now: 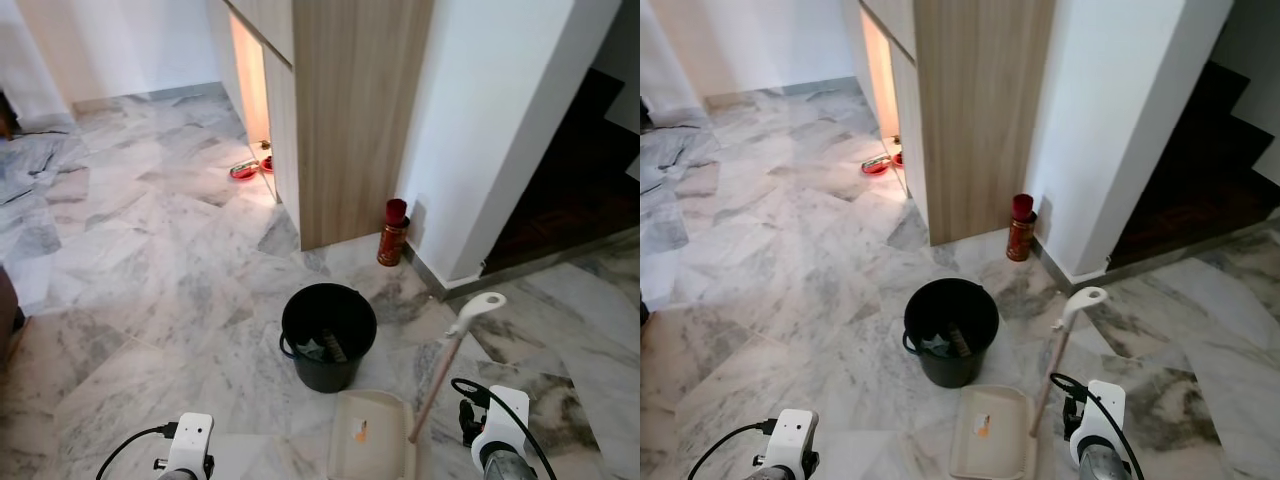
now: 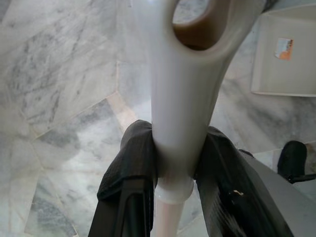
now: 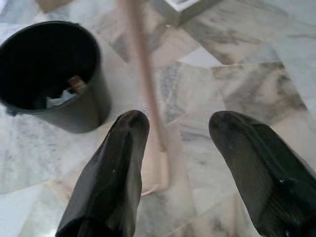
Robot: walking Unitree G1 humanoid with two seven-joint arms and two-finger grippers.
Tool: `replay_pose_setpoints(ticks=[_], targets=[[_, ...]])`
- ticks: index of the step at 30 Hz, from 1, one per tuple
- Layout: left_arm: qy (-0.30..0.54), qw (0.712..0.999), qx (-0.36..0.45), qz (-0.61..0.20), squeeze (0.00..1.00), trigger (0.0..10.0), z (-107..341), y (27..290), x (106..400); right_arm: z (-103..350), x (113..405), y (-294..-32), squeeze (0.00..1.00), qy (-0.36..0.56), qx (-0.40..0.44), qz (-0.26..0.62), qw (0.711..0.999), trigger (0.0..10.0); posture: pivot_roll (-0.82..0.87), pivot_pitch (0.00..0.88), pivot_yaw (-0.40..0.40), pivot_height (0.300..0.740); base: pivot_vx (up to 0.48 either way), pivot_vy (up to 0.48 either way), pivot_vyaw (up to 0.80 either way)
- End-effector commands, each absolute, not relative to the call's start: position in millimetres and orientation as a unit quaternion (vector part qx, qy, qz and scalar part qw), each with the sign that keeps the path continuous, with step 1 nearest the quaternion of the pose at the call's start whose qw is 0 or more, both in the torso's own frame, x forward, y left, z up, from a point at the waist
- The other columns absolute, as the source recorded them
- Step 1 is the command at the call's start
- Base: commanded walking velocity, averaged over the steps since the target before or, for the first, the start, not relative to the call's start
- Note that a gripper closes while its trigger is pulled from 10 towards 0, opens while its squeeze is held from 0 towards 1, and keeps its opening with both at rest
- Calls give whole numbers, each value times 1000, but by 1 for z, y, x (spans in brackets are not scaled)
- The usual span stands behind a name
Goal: Sweep floor
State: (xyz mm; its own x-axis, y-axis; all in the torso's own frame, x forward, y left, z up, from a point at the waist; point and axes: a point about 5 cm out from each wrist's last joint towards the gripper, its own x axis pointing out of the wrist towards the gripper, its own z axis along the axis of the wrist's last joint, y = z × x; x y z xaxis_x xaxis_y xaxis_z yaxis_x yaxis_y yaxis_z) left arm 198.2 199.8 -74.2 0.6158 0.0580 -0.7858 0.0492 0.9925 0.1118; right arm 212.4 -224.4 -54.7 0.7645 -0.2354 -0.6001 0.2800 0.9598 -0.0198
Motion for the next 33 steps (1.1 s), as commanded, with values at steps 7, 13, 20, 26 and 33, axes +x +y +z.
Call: replay_pose_setpoints(ticks=[7, 13, 20, 26, 33], targets=[[441, 896, 58, 4, 0, 10000, -75, 202, 197, -55, 213, -223, 0, 314, 39, -138, 938, 10000, 1, 0, -26, 740, 0, 0, 0], [444, 895, 54, 8, 0, 10000, -75, 202, 196, -55, 212, -222, 0, 316, 39, -137, 938, 10000, 2, 0, -24, 740, 0, 46, 0], [441, 896, 54, 7, 0, 10000, -74, 202, 197, -55, 212, -222, 0, 317, 39, -137, 938, 10000, 1, 0, -24, 740, 0, 440, 0], [440, 896, 59, 4, 0, 10000, -74, 201, 198, -55, 212, -223, 0, 317, 39, -138, 938, 10000, 1, 0, -24, 740, 0, 74, 0], [440, 896, 58, 6, 0, 10000, -74, 202, 197, -56, 212, -223, 0, 317, 38, -138, 937, 10000, 2, 0, -25, 740, 0, 0, 0]])
